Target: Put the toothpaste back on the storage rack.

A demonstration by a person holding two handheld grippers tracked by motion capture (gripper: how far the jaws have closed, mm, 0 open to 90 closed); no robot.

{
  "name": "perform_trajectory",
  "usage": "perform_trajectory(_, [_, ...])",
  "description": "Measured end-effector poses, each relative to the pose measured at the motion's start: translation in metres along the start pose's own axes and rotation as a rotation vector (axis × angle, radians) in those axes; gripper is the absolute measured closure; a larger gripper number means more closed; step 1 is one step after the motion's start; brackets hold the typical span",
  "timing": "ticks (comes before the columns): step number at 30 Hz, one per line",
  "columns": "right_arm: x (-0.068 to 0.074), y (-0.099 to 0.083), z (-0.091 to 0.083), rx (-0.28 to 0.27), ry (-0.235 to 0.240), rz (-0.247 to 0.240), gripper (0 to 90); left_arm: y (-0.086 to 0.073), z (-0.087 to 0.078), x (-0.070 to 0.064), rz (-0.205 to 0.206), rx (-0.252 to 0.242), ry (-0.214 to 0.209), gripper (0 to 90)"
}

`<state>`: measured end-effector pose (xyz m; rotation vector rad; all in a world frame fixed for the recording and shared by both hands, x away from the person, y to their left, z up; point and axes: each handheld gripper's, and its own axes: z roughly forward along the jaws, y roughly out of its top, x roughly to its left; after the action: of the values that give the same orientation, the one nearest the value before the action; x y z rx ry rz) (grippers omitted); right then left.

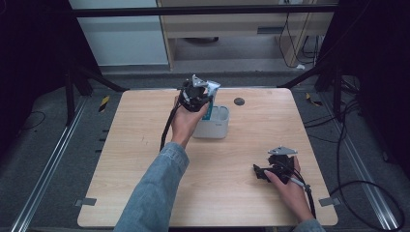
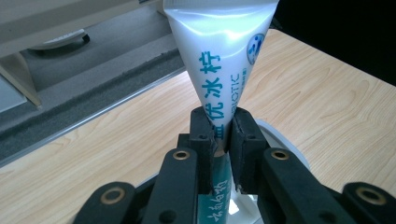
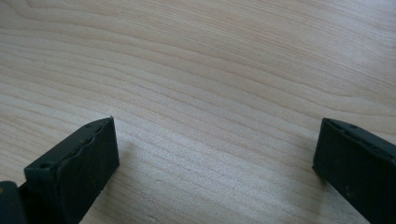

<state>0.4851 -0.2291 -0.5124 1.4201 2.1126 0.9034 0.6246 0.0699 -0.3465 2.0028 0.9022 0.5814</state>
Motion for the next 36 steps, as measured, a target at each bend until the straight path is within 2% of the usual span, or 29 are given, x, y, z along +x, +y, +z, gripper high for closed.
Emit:
perform_trajectory(16, [0.000, 0.000, 0.000, 0.000, 0.000, 0.000, 0.4, -0.005, 0.008, -0.005, 0.006, 0.014, -0.013, 80.2])
perform_trajectory(24, [0.000, 0.000, 0.000, 0.002, 0.000, 0.001, 0.4, -0.013, 0.010, -0.001, -0.030, 0.013, -0.030, 80.2])
perform_trajectory(28, [0.000, 0.000, 0.000, 0.001, 0.001, 0.002, 0.4, -0.014, 0.011, -0.003, -0.012, 0.027, -0.022, 80.1])
perform_trajectory(36, [0.000, 0.000, 0.000, 0.001, 0.000, 0.000, 0.4, -0.016, 0.012, -0.004, -0.014, 0.027, -0.028, 80.1])
